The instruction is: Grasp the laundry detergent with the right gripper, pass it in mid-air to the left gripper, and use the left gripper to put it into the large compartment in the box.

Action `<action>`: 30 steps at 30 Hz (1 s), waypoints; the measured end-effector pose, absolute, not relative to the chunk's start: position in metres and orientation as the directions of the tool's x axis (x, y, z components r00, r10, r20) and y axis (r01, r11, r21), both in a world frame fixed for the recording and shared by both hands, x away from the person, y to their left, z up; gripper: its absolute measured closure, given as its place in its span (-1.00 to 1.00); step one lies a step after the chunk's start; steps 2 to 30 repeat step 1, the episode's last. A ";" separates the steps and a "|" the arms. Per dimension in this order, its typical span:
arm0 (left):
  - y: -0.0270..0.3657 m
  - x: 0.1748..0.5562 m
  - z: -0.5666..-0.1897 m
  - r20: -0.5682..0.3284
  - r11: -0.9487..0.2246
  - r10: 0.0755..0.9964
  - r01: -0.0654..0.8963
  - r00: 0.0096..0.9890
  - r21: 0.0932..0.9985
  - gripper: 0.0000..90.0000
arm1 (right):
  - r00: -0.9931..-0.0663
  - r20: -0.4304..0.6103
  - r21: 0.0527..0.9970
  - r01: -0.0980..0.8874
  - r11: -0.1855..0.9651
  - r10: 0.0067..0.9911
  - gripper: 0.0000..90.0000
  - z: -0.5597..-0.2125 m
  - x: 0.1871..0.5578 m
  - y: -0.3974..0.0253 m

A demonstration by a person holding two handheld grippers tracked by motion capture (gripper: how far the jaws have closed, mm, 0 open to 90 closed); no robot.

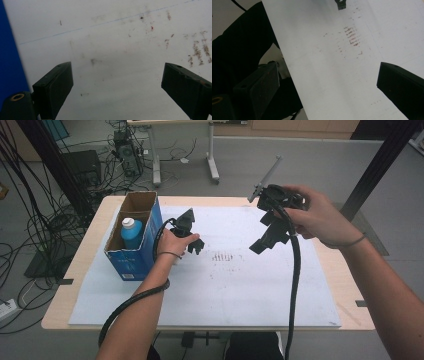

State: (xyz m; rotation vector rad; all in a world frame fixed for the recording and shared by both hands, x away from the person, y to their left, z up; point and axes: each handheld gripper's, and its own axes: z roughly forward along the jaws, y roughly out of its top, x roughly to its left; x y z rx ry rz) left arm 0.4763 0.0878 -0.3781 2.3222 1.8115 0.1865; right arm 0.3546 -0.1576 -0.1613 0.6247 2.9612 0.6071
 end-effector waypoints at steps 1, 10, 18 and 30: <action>0.088 0.476 -0.378 -0.018 -0.237 0.969 0.945 0.247 0.225 -0.76 | -0.917 0.028 0.387 0.377 0.841 0.398 -0.91 -0.161 0.355 -0.158; 0.088 0.476 -0.378 -0.018 -0.237 0.969 0.945 0.247 0.225 -0.76 | -0.917 0.028 0.387 0.377 0.841 0.398 -0.91 -0.161 0.355 -0.158; 0.088 0.476 -0.378 -0.018 -0.237 0.969 0.945 0.247 0.225 -0.76 | -0.917 0.028 0.387 0.377 0.841 0.398 -0.91 -0.161 0.355 -0.158; 0.088 0.476 -0.378 -0.018 -0.237 0.969 0.945 0.247 0.225 -0.76 | -0.917 0.028 0.387 0.377 0.841 0.398 -0.91 -0.161 0.355 -0.158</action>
